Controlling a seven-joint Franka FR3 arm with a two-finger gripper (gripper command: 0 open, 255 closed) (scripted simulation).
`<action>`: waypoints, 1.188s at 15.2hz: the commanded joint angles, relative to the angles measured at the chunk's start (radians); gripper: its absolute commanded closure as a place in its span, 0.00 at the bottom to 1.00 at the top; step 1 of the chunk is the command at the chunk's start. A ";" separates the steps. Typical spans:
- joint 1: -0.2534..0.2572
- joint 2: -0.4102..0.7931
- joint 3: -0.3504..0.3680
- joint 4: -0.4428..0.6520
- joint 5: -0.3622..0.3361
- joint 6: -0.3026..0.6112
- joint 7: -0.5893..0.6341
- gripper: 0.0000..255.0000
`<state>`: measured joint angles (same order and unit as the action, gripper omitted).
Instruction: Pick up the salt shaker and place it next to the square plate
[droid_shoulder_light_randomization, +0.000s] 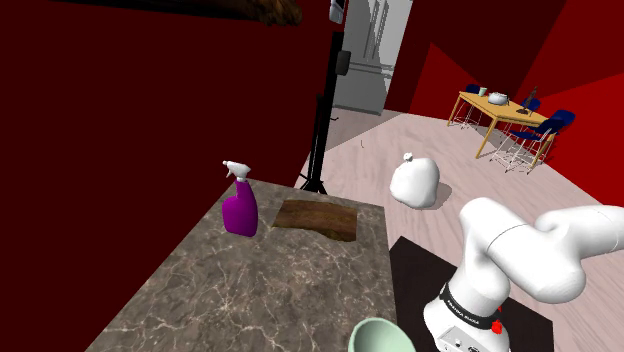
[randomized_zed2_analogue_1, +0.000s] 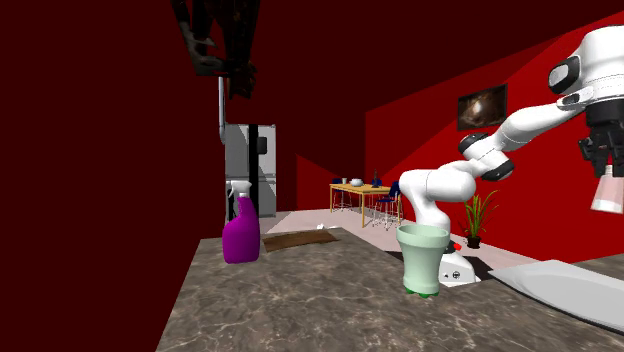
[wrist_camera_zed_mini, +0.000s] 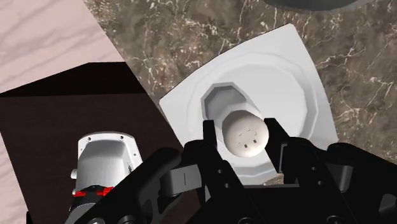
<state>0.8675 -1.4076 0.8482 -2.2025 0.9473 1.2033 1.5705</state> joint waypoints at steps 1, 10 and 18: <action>-0.001 -0.001 0.027 0.049 0.037 -0.011 0.057 1.00; -0.054 0.035 0.134 0.325 0.177 -0.041 0.304 1.00; -0.048 -0.002 0.192 0.323 0.239 -0.006 0.348 1.00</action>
<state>0.8157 -1.4019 1.0340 -1.8675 1.1794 1.1904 1.9200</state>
